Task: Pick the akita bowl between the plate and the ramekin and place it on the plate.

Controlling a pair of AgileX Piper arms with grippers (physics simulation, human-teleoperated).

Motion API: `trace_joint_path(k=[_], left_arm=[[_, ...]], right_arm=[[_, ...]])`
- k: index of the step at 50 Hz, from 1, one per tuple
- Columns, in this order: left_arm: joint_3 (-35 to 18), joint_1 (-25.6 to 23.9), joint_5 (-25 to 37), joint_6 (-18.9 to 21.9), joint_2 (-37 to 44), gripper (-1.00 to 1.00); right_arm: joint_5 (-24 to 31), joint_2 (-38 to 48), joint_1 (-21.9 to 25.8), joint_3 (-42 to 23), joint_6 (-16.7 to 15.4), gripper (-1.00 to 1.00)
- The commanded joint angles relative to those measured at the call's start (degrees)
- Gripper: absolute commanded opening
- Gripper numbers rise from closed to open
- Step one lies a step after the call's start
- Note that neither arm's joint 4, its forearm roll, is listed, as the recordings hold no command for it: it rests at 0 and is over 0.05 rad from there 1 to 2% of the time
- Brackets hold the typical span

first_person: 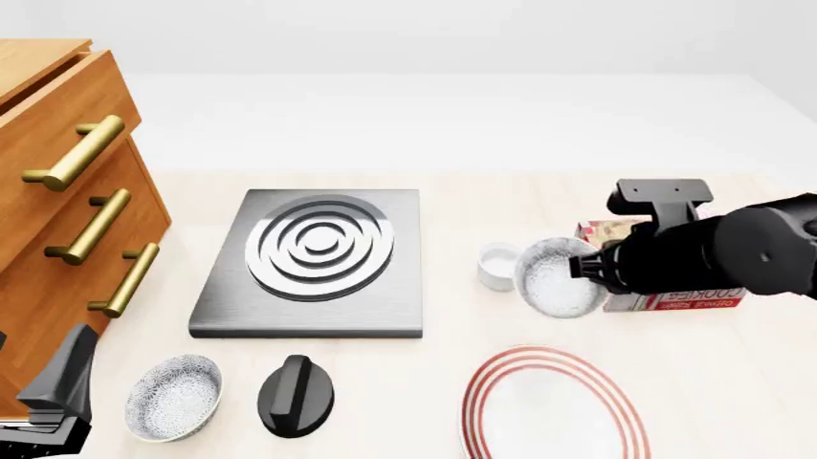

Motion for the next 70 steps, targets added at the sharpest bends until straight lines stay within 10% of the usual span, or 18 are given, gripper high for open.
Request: trace_joint_path(k=[1, 32, 70], left_arm=[[0.0, 0.0, 0.0, 0.0, 0.0, 1.00], [0.0, 0.0, 0.0, 0.0, 0.0, 1.00], [0.0, 0.0, 0.0, 0.0, 0.0, 1.00]], right_arm=[[2.6, -5.1, 2.3, 1.9, 1.3, -1.00], [-5.1, -6.4, 8.6, 18.4, 3.2, -1.00], [-9.2, -1.0, 11.0, 19.6, 3.0, -1.00]])
